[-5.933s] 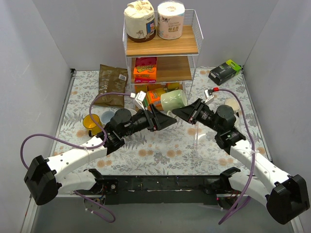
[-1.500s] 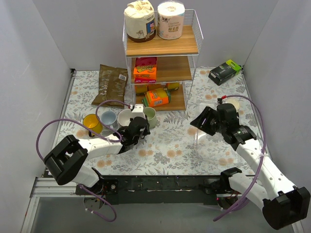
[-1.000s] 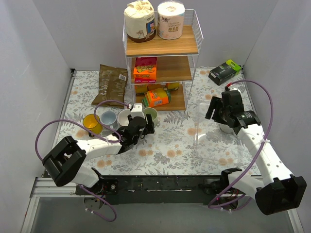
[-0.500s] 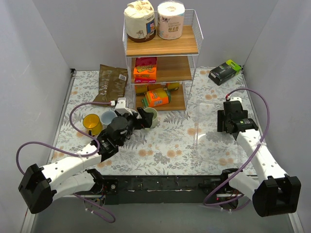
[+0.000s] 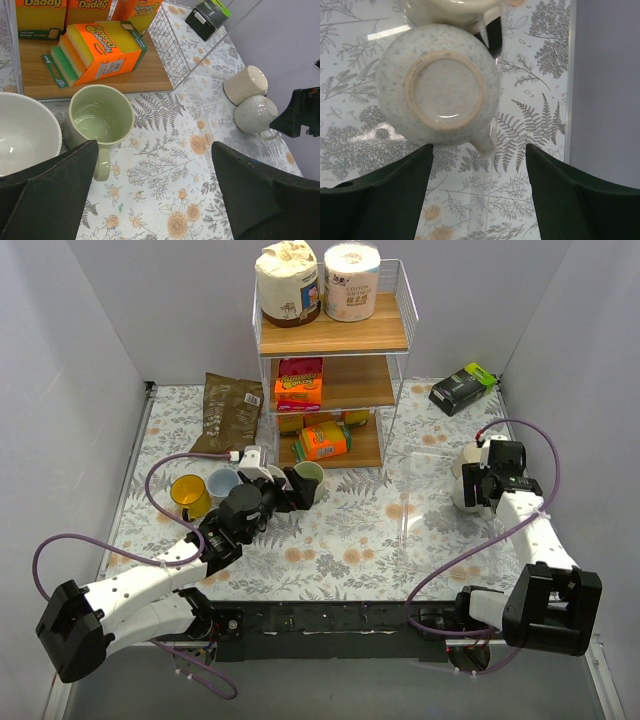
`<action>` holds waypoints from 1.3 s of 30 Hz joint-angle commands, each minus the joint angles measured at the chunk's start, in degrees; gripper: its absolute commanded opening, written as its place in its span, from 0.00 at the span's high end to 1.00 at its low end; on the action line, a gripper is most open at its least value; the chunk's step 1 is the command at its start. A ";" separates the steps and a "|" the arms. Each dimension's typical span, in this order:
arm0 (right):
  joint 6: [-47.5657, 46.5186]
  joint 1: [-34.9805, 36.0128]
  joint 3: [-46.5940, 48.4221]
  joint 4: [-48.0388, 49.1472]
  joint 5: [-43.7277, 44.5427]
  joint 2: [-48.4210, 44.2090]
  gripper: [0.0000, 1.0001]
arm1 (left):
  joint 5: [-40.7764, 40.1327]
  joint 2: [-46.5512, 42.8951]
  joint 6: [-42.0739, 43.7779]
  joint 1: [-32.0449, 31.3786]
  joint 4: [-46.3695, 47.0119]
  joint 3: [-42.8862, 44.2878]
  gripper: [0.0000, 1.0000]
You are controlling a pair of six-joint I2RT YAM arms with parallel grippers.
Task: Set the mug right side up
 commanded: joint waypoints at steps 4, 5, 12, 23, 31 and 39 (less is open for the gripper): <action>-6.09 -1.97 -0.19 4.47 -6.65 5.61 0.20 | -1.61 -3.65 -1.26 -0.33 0.73 -1.99 0.03; -6.18 -2.24 0.16 4.29 -6.82 6.40 0.20 | -2.05 -3.91 -1.35 -0.42 0.56 -1.91 0.03; -7.15 -3.38 1.57 2.53 -9.63 7.55 0.28 | -4.77 -5.67 -0.91 -1.82 0.38 -2.61 0.02; -7.85 -3.38 -0.01 2.88 -11.66 5.27 0.56 | -6.09 -6.20 -0.73 -2.35 0.29 -2.70 0.02; -7.50 -3.38 -1.86 4.90 -11.83 4.83 0.59 | -6.71 -6.73 -0.64 -2.44 0.20 -2.87 0.02; -7.06 -3.38 -2.48 5.79 -13.68 5.35 0.65 | -6.97 -6.55 -0.64 -2.44 0.12 -2.87 0.02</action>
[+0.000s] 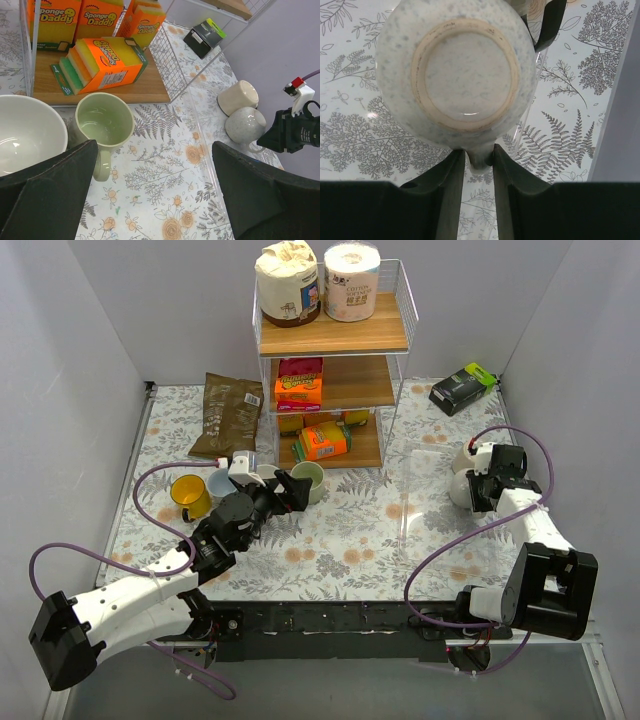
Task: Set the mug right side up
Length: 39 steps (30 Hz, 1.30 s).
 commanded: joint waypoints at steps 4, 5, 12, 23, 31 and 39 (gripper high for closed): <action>0.28 -0.19 -0.05 2.16 -3.58 -1.10 0.79 | -1.53 -0.98 0.52 -0.19 0.42 -0.99 0.02; 0.28 -0.19 0.04 1.98 -3.76 -0.92 0.86 | -1.53 -0.98 0.52 -0.19 0.33 -0.99 0.02; 1.60 -0.02 2.85 -0.83 -7.89 -1.62 0.99 | -1.53 -0.89 0.43 -0.19 0.42 -0.99 0.02; 11.17 1.22 7.42 0.48 -24.76 -10.05 0.99 | 0.31 0.16 0.60 -0.19 1.04 -0.46 0.02; 22.51 1.22 8.92 2.50 -32.31 -17.26 0.99 | 8.39 3.06 0.60 -0.19 4.37 -0.29 0.02; 36.83 1.22 7.69 5.23 -41.18 -27.11 0.99 | 21.92 9.21 2.45 -0.19 6.48 5.42 0.02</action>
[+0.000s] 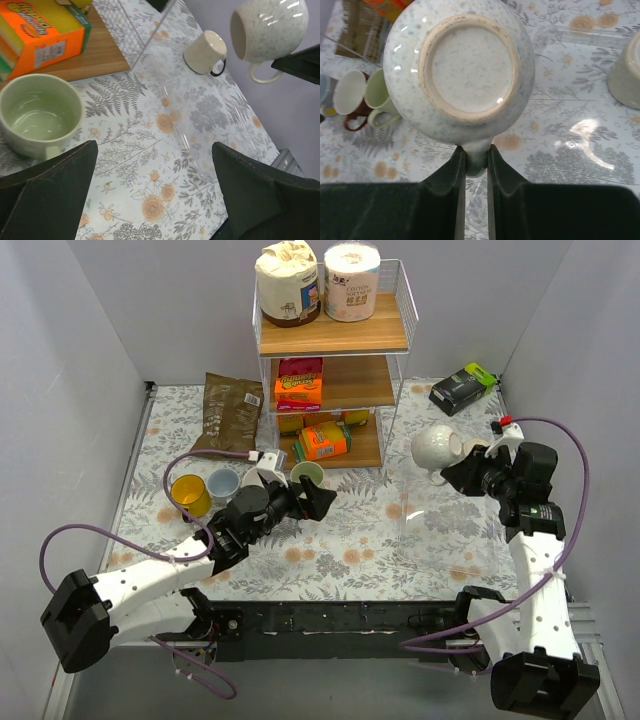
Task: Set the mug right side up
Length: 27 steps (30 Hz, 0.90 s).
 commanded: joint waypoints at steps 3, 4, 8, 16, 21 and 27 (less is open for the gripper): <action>16.50 0.08 0.23 11.75 -14.52 -5.79 0.99 | 11.79 4.61 1.40 -0.17 4.15 6.35 0.02; 17.38 0.25 -0.56 14.11 -15.68 -7.18 0.99 | 14.14 5.40 1.05 -0.17 4.85 6.87 0.02; 23.96 1.48 -4.96 22.28 -17.62 -11.94 0.99 | 19.16 10.32 -1.06 -0.17 8.28 9.24 0.02; 34.87 5.26 -7.95 29.95 -17.80 -14.31 0.99 | 26.73 17.71 -7.21 -0.17 20.41 11.45 0.02; 40.50 10.35 -10.58 33.73 -15.70 -13.96 0.99 | 29.19 19.74 -8.97 -0.25 26.31 12.24 0.02; 41.82 18.62 -13.14 36.72 -9.02 -13.88 0.99 | 30.69 20.53 -8.27 -0.69 25.87 13.47 0.02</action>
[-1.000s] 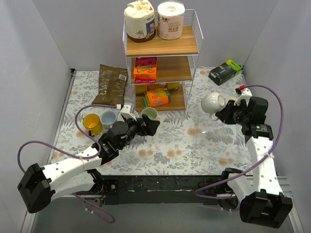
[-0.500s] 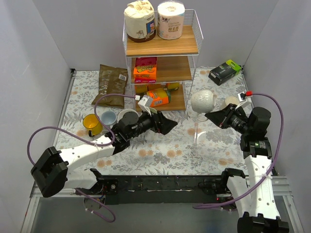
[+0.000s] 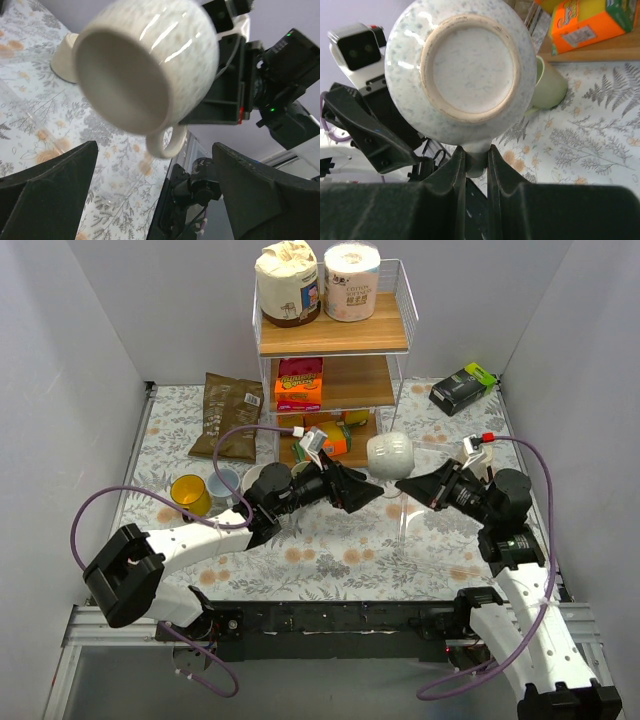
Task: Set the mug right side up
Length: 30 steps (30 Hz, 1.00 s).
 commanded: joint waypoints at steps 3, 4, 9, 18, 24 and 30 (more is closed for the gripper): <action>4.06 8.28 -1.01 14.55 6.53 -0.43 0.99 | 1.46 -0.12 0.15 -0.69 0.73 2.19 0.02; 4.50 9.07 -1.19 15.17 7.24 -0.26 0.99 | 0.94 0.05 0.32 -0.69 -0.50 2.54 0.02; 5.55 12.33 -1.72 17.90 9.62 0.36 0.99 | -1.26 -0.12 1.29 -0.69 -6.22 3.69 0.12; 6.17 14.00 -2.25 19.48 10.24 1.68 0.99 | -0.47 -1.09 0.94 -0.69 -5.61 3.25 0.48; 6.26 14.17 -3.21 19.66 10.59 1.94 0.99 | 0.84 -1.70 0.85 -0.69 -5.00 2.90 0.71; 5.12 14.26 -3.04 17.82 10.85 3.00 0.99 | -0.55 -1.97 0.94 -0.69 -6.22 3.60 1.00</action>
